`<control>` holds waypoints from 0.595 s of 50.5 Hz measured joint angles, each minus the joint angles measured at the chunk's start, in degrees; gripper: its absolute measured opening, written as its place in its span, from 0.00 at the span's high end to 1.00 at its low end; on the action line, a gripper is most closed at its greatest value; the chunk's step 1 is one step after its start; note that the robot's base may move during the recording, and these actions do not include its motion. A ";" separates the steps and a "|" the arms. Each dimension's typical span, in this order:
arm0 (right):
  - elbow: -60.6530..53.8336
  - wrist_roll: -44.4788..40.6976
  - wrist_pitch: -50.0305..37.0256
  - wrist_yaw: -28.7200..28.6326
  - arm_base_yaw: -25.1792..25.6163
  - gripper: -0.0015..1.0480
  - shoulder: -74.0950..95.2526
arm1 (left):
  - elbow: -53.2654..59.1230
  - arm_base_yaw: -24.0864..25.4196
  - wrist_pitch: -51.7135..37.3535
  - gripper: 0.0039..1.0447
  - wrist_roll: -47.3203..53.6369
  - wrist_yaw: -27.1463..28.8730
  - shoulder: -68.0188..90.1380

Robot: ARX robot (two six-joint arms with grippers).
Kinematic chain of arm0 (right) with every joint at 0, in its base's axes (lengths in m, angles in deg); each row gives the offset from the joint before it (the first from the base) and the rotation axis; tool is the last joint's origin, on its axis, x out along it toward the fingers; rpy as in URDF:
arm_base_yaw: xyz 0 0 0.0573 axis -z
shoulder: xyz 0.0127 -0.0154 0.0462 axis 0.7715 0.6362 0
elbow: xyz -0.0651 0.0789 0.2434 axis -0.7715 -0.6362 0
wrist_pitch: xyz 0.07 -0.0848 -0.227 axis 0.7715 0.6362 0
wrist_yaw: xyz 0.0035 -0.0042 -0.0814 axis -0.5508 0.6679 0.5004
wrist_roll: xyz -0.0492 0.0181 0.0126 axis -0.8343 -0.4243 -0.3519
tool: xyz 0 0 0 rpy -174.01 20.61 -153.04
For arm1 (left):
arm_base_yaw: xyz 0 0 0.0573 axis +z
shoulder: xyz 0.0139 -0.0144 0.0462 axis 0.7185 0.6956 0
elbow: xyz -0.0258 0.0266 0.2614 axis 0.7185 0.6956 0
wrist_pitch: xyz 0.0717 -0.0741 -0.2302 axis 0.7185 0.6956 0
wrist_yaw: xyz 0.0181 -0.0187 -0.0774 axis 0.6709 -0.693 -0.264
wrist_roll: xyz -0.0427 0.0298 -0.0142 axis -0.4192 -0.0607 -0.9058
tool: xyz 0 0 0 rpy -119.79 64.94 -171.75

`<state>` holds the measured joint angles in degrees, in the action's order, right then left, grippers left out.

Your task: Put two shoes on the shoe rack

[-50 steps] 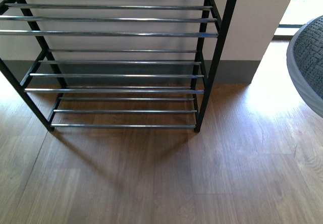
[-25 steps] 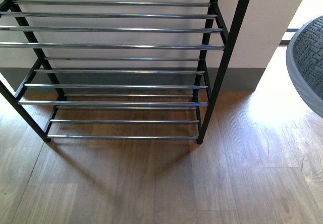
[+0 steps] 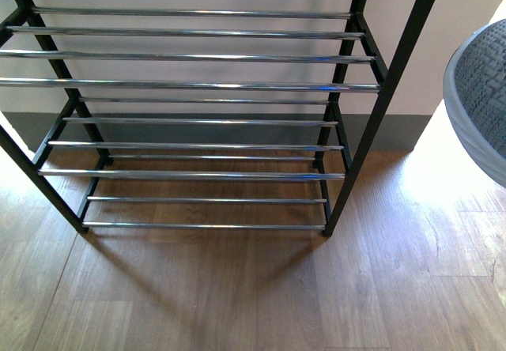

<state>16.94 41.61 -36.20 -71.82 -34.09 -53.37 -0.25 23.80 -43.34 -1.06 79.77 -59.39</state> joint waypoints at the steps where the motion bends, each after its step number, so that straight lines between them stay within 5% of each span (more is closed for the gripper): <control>1: 0.00 0.00 0.00 -0.07 -0.02 0.99 0.00 | 0.00 0.00 0.00 0.99 0.00 0.13 0.00; 30: 0.00 0.02 0.00 0.37 0.00 0.99 0.00 | 0.00 0.00 0.00 0.99 0.00 -0.09 0.00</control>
<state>16.94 41.63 -36.20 -71.45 -34.09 -53.37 -0.25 23.80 -43.34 -1.06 79.68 -59.39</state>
